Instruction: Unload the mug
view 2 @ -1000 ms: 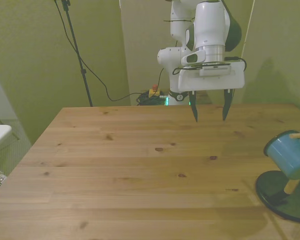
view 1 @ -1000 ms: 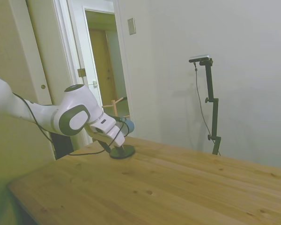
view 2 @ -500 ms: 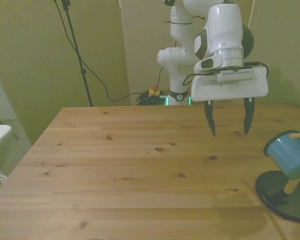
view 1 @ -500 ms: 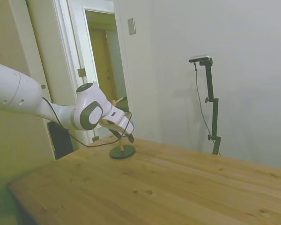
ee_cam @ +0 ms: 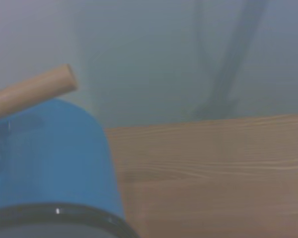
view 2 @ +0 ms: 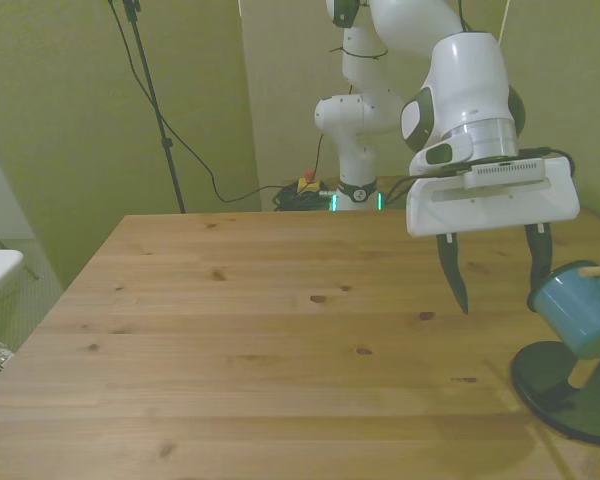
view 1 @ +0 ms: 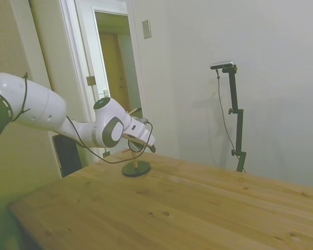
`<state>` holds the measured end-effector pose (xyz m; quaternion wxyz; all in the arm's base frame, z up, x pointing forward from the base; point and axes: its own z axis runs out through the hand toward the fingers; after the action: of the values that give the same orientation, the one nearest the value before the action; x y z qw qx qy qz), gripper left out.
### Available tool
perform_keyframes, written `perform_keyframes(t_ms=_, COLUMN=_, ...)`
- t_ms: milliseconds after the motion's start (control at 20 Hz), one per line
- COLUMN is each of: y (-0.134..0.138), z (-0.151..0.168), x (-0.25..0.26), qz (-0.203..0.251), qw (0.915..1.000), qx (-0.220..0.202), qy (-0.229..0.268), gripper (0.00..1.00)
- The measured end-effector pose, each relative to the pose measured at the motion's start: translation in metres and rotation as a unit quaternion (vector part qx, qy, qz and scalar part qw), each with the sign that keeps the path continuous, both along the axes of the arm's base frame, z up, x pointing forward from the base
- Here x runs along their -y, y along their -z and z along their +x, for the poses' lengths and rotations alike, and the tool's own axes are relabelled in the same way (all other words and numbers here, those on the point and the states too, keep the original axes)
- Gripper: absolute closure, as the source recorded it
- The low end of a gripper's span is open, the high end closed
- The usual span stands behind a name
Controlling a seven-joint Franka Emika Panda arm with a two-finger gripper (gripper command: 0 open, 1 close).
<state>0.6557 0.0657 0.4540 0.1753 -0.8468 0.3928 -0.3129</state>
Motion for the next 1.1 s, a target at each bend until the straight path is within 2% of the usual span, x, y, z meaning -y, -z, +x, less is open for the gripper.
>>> perform_keyframes(t_ms=300, y=0.011, z=0.023, x=-0.014, qz=0.004, qw=0.9997, qx=0.021, qy=-0.010, gripper=0.00)
perform_keyframes(t_ms=350, y=0.013, z=0.025, x=-0.014, qz=0.002, qw=0.9997, qx=0.023, qy=-0.010, gripper=1.00)
perform_keyframes(t_ms=1100, y=0.013, z=0.026, x=-0.031, qz=0.008, qw=0.9993, qx=0.029, qy=-0.023, gripper=1.00)
